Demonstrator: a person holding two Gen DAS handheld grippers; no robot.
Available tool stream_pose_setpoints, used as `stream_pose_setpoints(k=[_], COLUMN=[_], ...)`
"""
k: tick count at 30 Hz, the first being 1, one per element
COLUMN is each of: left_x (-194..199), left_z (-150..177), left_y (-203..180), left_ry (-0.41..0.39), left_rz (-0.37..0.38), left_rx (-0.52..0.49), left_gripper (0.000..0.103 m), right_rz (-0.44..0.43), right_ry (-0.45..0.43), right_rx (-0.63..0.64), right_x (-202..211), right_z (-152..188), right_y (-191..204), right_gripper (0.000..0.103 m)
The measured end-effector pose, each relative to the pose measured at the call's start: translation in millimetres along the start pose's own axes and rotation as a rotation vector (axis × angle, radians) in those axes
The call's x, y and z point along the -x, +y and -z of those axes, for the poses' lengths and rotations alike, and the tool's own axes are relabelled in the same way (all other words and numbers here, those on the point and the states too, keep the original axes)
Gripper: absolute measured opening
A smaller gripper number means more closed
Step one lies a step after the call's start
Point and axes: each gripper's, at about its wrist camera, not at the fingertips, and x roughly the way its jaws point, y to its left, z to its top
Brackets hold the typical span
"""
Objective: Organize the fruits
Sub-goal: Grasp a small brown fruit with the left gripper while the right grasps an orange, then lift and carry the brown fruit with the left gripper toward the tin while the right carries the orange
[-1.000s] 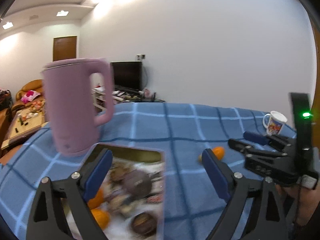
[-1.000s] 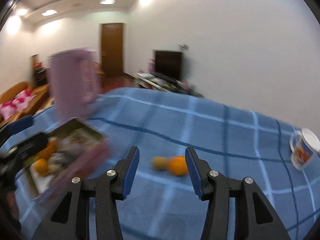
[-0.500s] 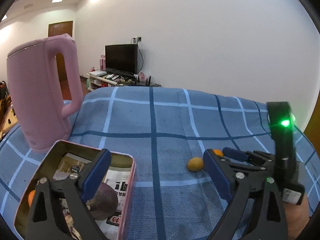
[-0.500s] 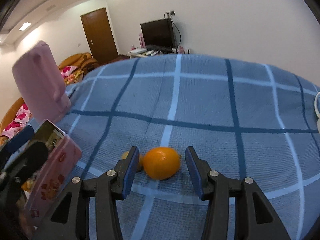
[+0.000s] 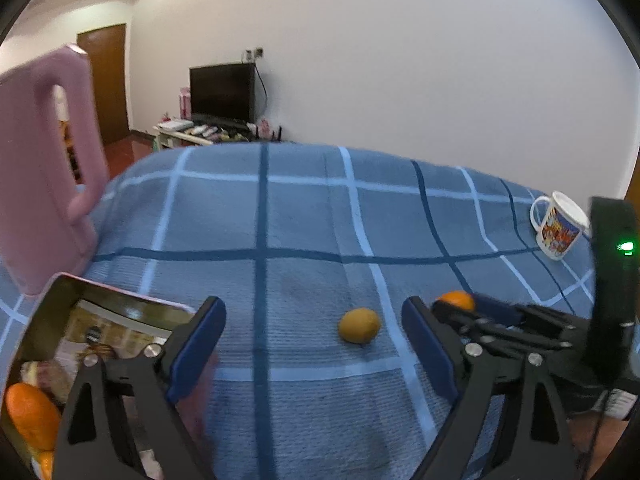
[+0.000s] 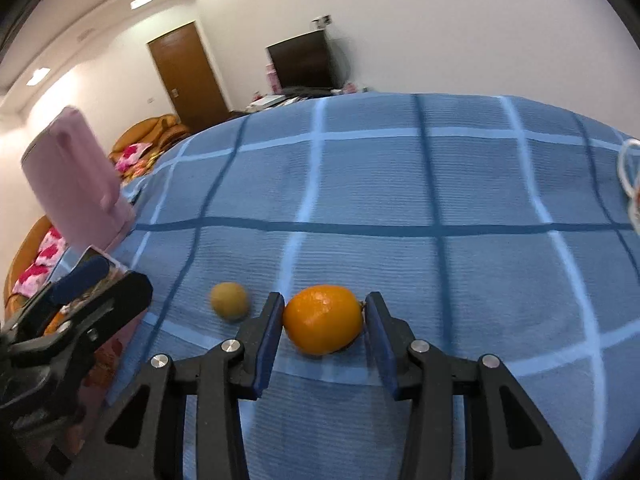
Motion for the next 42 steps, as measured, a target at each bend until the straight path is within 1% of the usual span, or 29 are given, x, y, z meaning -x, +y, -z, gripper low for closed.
stream_pose_setpoints(k=[1, 4, 6, 7, 8, 11, 13, 14, 19, 22, 25, 32, 42], left_x=[-6.5, -22.9, -34.5, -42.2, -47.2, -58.9, -61.9, -63.0, -63.5, -58.5, -50.9, -39.4, -28.7], left_z=[-0.6, -2.0, -2.9, -3.1, -2.7, -0.3, -0.1, 0.1, 0.1, -0.5, -1.6, -4.1, -4.1], left_y=[-4.7, -15.7, -24.1, -27.5, -29.1, -30.8, -29.0, -28.0, -23.8, -23.5, -25.6, -33.5, -34.3], left_ry=[0.016, 0.067, 0.094, 0.117, 0.133, 0.183, 0.194, 0.201, 0.206, 0.184, 0.155, 0.091, 0.028], left_rz=[0.005, 0.027, 0.033, 0.040, 0.054, 0.079, 0.095, 0.102, 0.141, 0.151, 0.143, 0.126, 0.108], left_rx=[-0.009, -0.029, -0.054, -0.063, -0.063, -0.057, -0.043, -0.037, -0.012, -0.014, -0.038, -0.084, -0.089], left_gripper=[0.086, 0.072, 0.066, 0.058, 0.049, 0.037, 0.035, 0.032, 0.032, 0.032, 0.032, 0.032, 0.032], right_rz=[0.018, 0.058, 0.067, 0.073, 0.079, 0.078, 0.077, 0.078, 0.062, 0.055, 0.051, 0.068, 0.098], right_ry=[-0.008, -0.028, -0.037, -0.042, -0.045, -0.052, -0.054, -0.055, -0.067, -0.084, -0.100, -0.135, -0.198], right_rx=[-0.002, -0.015, -0.028, -0.033, -0.036, -0.044, -0.039, -0.035, -0.026, -0.015, 0.006, 0.010, 0.052], right_x=[2.4, 11.4, 15.5, 17.1, 18.4, 21.0, 22.6, 23.0, 25.2, 28.5, 31.5, 37.9, 49.0], right_z=[0.5, 2.0, 2.6, 2.9, 3.1, 3.3, 4.1, 4.6, 5.7, 6.4, 6.6, 7.6, 10.0], right_y=[-4.1, -16.8, -23.5, -26.3, -28.1, -32.1, -32.7, -32.4, -30.3, -27.8, -23.4, -21.9, -13.3], right_gripper=[0.044, 0.044, 0.044, 0.044, 0.044, 0.044, 0.044, 0.044, 0.044, 0.044, 0.044, 0.044, 0.044])
